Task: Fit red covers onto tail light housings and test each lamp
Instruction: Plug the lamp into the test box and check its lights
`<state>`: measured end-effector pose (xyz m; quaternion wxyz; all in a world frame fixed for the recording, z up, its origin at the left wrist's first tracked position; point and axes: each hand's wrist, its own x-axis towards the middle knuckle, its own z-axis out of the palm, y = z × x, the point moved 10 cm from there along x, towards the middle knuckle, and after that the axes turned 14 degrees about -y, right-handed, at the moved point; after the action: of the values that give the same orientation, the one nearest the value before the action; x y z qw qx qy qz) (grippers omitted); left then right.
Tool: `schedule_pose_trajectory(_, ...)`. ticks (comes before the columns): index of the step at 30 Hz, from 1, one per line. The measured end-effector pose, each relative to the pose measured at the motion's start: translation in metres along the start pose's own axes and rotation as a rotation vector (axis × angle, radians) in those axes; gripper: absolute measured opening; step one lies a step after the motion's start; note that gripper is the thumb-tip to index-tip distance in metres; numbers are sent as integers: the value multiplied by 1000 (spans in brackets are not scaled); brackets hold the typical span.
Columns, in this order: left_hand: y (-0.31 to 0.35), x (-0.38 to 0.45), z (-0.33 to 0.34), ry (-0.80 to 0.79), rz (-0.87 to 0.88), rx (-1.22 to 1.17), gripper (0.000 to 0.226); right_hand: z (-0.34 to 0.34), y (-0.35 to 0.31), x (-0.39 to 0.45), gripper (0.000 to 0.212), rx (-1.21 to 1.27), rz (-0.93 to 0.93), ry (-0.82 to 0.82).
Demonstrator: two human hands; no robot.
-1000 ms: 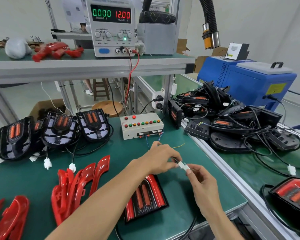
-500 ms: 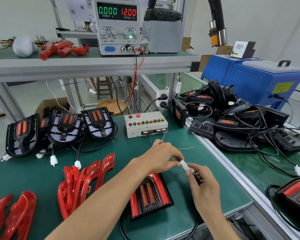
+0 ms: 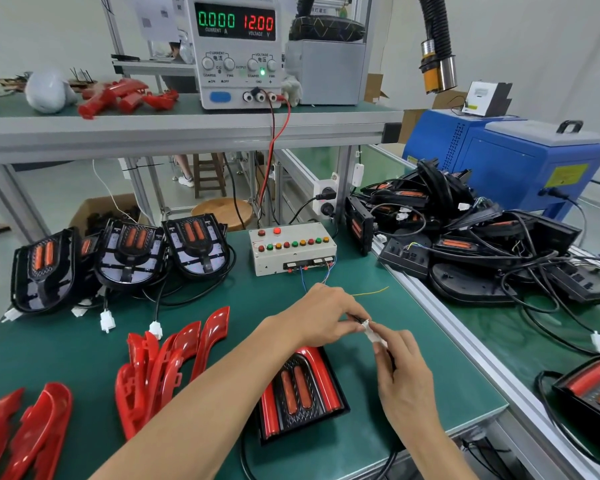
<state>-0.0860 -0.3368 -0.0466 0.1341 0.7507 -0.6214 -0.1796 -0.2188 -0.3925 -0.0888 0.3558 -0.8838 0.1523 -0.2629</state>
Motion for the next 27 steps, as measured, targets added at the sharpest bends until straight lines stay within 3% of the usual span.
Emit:
schedule_pose_trajectory(14,6,0,9,-123,4,29,18,-2,-8,-4,32,-123,-83,64)
schedule_pose_trajectory(18,4,1,7,-163,-19,17,21,-3,4,-4,31,-59,30,86)
schedule_pose_trajectory(27,15,-1,7,-212,36,117,24,1,1,-3,26,-16,-9,4)
